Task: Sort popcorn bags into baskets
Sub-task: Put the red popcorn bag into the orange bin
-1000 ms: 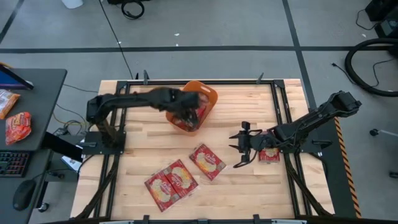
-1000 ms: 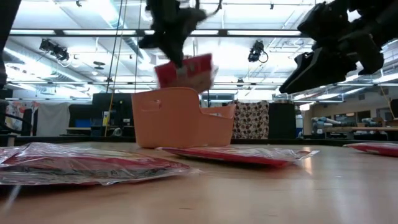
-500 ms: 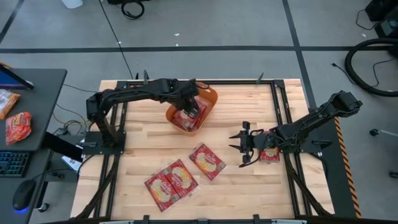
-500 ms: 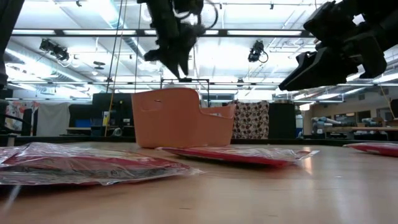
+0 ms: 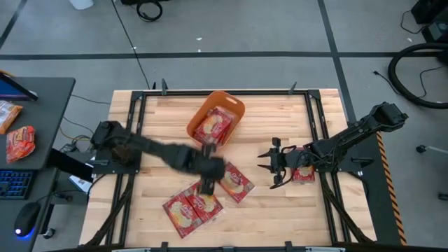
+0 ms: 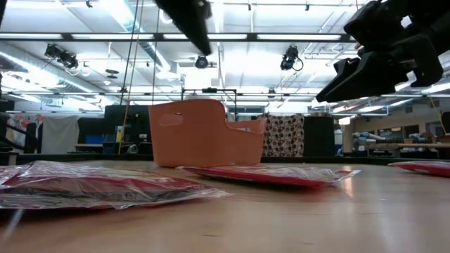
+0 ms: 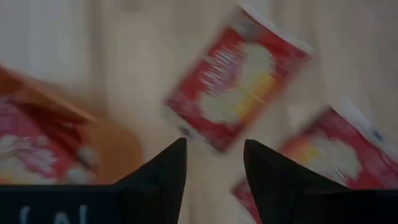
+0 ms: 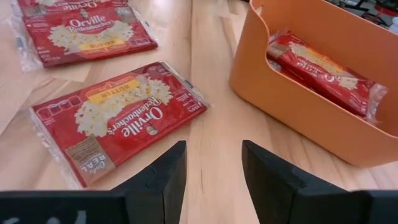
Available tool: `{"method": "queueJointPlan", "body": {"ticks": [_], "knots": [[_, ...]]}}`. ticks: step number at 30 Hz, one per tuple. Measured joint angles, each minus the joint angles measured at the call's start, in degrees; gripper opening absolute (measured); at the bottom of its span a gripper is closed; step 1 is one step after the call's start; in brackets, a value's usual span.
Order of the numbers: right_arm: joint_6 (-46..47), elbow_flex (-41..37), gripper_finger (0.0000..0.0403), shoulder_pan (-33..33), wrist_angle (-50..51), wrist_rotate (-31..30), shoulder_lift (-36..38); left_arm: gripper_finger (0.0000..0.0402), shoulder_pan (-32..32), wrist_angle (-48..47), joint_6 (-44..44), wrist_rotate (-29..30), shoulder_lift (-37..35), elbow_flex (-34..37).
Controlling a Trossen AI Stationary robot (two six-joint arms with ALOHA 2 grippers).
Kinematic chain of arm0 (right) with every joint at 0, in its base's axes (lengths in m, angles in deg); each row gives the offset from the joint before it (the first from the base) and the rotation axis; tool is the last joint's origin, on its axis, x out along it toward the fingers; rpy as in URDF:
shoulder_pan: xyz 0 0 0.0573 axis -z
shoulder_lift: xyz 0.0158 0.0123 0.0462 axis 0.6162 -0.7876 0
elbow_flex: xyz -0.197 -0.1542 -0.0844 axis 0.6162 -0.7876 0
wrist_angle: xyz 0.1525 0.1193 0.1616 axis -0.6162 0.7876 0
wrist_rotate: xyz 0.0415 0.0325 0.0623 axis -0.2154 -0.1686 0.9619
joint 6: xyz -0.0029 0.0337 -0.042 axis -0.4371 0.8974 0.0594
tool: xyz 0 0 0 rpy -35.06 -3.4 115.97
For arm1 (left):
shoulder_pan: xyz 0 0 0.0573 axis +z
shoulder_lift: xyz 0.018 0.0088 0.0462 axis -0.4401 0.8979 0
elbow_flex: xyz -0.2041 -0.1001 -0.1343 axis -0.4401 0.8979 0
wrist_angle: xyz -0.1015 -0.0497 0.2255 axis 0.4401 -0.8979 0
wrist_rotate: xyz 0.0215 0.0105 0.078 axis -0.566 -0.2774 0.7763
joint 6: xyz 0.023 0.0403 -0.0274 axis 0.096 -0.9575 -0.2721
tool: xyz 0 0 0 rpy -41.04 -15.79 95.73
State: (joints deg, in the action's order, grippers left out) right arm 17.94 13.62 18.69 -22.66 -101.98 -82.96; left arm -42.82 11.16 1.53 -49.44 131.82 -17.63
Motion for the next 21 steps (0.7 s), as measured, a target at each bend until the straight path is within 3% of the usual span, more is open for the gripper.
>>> {"method": "queueJointPlan", "body": {"ticks": [4, 9, 13, 21], "knots": [[0.0, 0.0, 0.0159, 0.0, -0.7, 0.2, 0.0, 0.0165, -7.0, 1.3, 1.2, 1.8, 0.0, 3.6], [0.3, 0.0, 0.0159, 0.0, -0.8, 0.2, 0.0, 0.0165, -14.6, 6.9, 9.8, 2.5, 0.0, 10.6], [0.3, 0.0, 0.0159, 0.0, -0.8, 0.2, 0.0, 0.0165, -19.9, 12.3, 9.4, 7.5, 0.0, 15.5], [0.5, 0.0, 0.0159, 0.0, -1.1, 0.2, -0.1, 0.0165, -22.2, 16.0, 6.8, 8.5, 1.7, 20.4]]}}
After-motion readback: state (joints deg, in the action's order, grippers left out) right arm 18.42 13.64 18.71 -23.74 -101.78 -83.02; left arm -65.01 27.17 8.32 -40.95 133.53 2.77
